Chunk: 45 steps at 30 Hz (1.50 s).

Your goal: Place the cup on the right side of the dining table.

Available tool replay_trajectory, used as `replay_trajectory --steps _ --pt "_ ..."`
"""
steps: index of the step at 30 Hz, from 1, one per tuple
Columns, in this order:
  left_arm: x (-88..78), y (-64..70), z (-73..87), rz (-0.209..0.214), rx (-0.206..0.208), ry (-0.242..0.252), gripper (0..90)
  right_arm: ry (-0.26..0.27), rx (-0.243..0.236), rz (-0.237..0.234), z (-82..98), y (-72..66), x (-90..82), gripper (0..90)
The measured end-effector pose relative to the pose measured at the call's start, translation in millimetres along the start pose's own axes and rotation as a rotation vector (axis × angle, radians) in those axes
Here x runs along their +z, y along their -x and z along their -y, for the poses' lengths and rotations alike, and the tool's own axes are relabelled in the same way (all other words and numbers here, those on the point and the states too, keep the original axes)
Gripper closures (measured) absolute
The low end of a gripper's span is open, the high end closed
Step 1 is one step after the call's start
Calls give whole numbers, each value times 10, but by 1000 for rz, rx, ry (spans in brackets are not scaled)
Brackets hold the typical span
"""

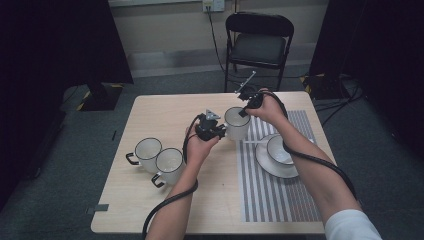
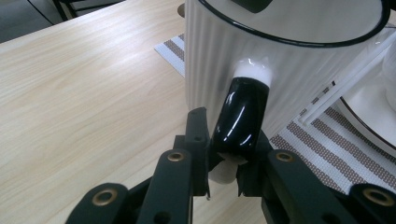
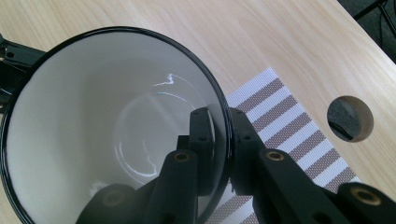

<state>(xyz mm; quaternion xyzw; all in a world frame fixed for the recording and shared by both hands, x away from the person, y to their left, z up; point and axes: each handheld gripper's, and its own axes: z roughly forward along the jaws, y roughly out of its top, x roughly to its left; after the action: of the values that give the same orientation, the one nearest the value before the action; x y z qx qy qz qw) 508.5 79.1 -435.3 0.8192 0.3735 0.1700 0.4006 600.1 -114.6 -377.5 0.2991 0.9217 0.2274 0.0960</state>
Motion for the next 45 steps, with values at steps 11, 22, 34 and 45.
replay_trajectory --steps 11,22,34,45 --pt "116 -20 -86 11 -3 -4 783 0 50 16 62 87 -8 823" --pt "240 -5 -144 21 -14 -14 784 -18 76 30 119 175 -5 824" --pt "384 55 -209 44 -18 -26 785 -37 114 51 235 271 -26 824" --pt "461 53 -227 52 -20 -32 785 -39 151 65 312 300 -14 825"
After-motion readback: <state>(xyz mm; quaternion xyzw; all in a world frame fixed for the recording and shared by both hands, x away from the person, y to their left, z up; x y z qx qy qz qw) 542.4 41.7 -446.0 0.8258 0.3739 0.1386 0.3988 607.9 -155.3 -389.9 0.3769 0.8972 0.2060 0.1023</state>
